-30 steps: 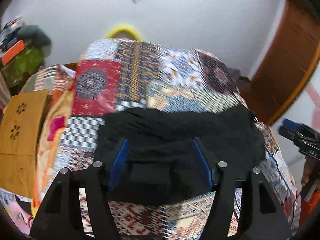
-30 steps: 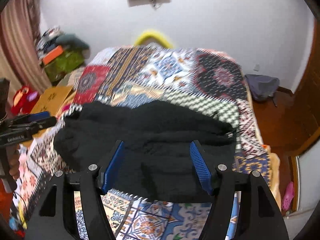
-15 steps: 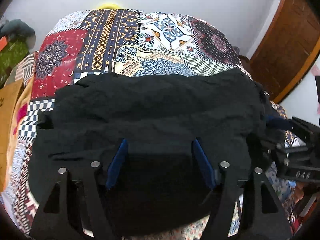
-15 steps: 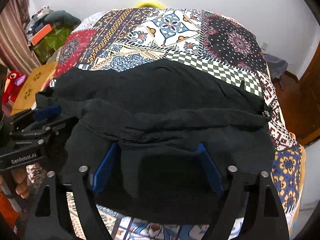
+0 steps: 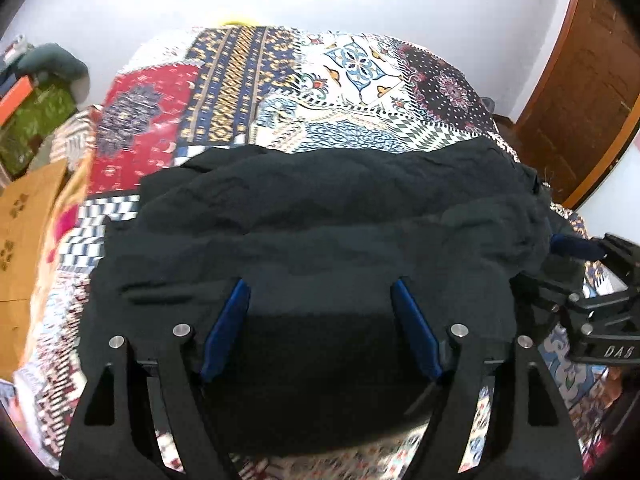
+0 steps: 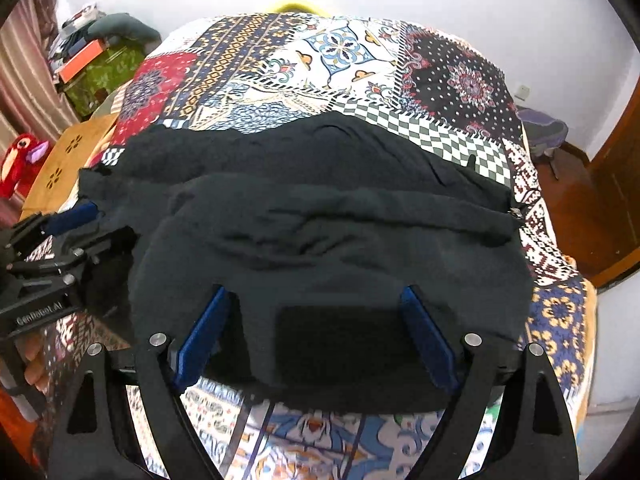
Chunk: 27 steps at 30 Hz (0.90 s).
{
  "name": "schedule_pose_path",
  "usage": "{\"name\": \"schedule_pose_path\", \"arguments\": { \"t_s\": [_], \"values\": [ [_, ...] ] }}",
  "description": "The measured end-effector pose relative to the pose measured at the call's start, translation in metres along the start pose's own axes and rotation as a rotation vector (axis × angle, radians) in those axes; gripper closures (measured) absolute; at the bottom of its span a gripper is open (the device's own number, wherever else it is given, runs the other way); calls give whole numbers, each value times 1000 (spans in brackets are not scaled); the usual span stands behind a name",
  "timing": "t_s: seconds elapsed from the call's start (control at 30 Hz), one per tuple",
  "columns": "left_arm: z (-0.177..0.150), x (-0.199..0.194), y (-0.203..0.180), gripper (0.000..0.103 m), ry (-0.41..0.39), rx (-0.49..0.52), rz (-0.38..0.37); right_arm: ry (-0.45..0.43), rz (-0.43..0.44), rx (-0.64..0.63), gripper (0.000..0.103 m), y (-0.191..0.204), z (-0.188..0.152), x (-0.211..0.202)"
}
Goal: Fold large clothes
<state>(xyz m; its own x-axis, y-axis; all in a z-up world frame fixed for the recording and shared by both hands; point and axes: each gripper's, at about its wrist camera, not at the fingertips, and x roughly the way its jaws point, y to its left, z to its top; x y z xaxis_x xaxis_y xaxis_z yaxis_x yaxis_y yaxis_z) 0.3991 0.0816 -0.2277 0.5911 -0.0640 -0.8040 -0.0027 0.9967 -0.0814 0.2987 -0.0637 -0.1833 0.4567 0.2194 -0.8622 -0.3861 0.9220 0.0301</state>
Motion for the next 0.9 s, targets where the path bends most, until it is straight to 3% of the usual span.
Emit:
{"name": "schedule_pose_path", "arguments": {
  "t_s": [0.23,0.37,0.57,0.67,0.8,0.9],
  "values": [
    [-21,-53,36,29,-64,-116,12,-69,3,-27,17,14,-8,-39],
    [-32,-78,63,28,-110,-203,-28,-117,8,-40,17,23,-8,-55],
    [-63,-74,114,25,-74,-449,-138,-132,12,-71,17,34,-8,-53],
    [-79,-54,133,25,-24,-579,-271,-122,11,-80,17,36,-11,-47],
    [-96,-23,141,25,40,-694,-411,-100,9,-82,17,38,-12,-37],
    [-97,-8,143,25,43,-736,-456,-86,10,-77,17,36,-12,-31]
  ]
}}
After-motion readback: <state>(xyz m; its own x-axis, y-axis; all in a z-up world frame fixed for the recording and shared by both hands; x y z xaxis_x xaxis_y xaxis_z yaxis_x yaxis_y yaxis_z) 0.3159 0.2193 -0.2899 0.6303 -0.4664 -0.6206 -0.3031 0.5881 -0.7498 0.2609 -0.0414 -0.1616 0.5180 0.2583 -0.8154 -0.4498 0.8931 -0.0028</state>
